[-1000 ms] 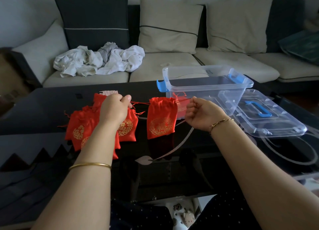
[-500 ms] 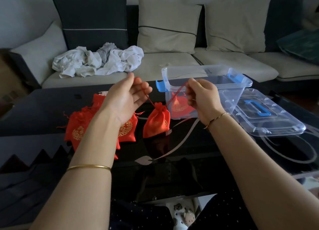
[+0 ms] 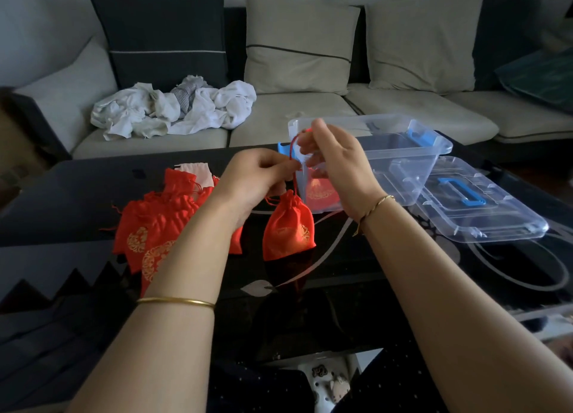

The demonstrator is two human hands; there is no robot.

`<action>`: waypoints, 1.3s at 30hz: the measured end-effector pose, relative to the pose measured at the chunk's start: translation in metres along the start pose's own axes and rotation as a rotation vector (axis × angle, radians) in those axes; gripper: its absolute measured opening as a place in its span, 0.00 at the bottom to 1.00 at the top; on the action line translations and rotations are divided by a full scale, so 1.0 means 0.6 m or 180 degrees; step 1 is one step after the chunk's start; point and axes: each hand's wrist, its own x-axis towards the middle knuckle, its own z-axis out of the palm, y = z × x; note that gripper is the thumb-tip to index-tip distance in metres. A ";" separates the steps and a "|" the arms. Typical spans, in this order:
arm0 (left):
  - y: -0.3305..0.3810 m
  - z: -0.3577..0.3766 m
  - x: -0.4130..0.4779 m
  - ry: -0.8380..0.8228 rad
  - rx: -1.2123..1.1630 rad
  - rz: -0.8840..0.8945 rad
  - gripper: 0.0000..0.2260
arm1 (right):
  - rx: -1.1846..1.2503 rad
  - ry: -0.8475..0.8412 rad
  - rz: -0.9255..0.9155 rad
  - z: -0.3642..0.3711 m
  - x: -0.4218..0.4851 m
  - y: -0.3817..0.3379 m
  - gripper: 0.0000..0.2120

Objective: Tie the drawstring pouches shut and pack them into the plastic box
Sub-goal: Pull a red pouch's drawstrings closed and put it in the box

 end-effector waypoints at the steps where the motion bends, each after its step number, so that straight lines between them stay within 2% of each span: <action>1: -0.001 0.000 0.000 -0.0007 -0.0026 -0.0017 0.06 | -0.0012 -0.0001 0.0223 -0.002 0.001 0.004 0.16; 5: -0.002 0.002 -0.001 -0.0106 -0.0193 -0.0071 0.06 | -0.0514 -0.0495 0.0626 -0.003 -0.002 0.019 0.16; 8: 0.000 0.003 -0.003 -0.0137 -0.0257 -0.0057 0.06 | -0.0560 -0.0695 0.0507 -0.001 -0.007 0.019 0.12; 10: 0.000 0.003 -0.003 -0.0100 -0.0247 -0.0045 0.06 | -0.0646 -0.0754 0.0465 -0.001 -0.007 0.018 0.13; 13: -0.001 0.001 -0.001 0.0102 -0.0225 -0.0053 0.07 | -0.0047 -0.0636 0.0719 -0.009 -0.007 0.014 0.16; 15: -0.003 -0.003 0.000 0.0211 -0.0341 -0.0109 0.07 | 0.0467 -0.0833 0.0999 -0.023 -0.006 0.010 0.15; 17: -0.004 -0.005 -0.001 0.0230 -0.0379 -0.0131 0.05 | 0.0074 -0.1270 0.1090 -0.035 -0.009 0.013 0.14; 19: -0.005 -0.004 -0.002 0.0150 -0.0254 -0.0113 0.06 | -0.0856 -0.1664 0.1019 -0.040 -0.013 0.019 0.13; 21: -0.003 -0.001 -0.004 0.0087 -0.0124 -0.0116 0.07 | -0.1295 -0.1772 0.1021 -0.039 -0.013 0.024 0.14; 22: -0.002 0.000 -0.004 0.0075 -0.0096 -0.0113 0.07 | -0.1331 -0.1651 0.0995 -0.037 -0.011 0.026 0.14; 25: 0.002 0.002 -0.005 -0.0066 0.0002 0.0032 0.09 | -0.0975 -0.0886 0.0539 -0.026 -0.001 0.036 0.12; 27: 0.001 0.003 -0.005 -0.0162 0.0298 0.0287 0.11 | -0.0607 -0.0708 0.0305 -0.016 0.001 0.037 0.10; 33: -0.010 0.011 -0.003 0.0245 0.1597 0.1223 0.14 | 0.0021 -0.1053 0.0720 -0.004 -0.002 0.047 0.10; 39: -0.012 0.012 -0.006 0.0562 0.1744 0.1686 0.16 | 0.0558 -0.1502 0.1173 -0.015 0.000 0.054 0.06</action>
